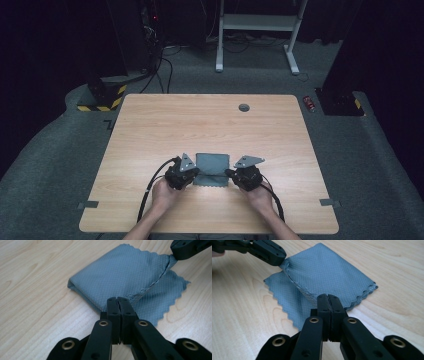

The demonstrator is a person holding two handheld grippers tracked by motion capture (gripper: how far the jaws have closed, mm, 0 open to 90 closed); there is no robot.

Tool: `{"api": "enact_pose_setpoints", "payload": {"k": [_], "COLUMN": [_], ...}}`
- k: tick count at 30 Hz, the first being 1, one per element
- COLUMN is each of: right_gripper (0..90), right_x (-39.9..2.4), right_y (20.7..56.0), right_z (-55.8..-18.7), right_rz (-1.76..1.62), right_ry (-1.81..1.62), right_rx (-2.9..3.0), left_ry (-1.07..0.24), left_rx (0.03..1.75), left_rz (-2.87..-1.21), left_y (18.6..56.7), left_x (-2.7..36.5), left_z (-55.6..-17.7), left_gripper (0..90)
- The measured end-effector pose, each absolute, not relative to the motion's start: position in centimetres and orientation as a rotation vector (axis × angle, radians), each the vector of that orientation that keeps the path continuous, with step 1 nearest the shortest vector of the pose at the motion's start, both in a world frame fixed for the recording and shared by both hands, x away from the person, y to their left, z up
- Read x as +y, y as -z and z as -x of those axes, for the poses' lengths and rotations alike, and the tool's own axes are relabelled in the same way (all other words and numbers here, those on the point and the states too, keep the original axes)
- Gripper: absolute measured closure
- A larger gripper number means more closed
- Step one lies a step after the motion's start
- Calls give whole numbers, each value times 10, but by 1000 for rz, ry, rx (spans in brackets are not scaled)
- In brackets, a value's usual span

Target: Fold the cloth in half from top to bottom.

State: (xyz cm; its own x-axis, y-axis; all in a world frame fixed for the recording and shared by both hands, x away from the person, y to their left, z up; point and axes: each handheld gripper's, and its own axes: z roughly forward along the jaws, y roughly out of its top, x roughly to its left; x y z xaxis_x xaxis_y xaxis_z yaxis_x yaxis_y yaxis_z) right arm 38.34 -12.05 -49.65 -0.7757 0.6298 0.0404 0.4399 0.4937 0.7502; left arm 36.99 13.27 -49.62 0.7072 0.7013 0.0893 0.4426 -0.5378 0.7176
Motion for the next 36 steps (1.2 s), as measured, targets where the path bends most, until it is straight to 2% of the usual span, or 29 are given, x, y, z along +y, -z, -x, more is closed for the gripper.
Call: {"api": "enact_pose_setpoints", "payload": {"k": [16,24,36], "right_gripper": [890,885,847], "right_x": [-120,-121,-134], "right_y": [511,515,506], "right_z": [-369,-367,-371], "right_rz": [-909,-911,-1005], "right_ry": [-1133,-1133,-1257], "right_rx": [2535,2546,2505], "left_ry": [-516,-489,-462], "left_rx": [845,853,879], "left_rz": [-2263,-2256,-2168], "left_y": [509,512,500], "left_x": [131,132,141], "left_z": [-355,-352,-350], "left_gripper": [877,870,780]}}
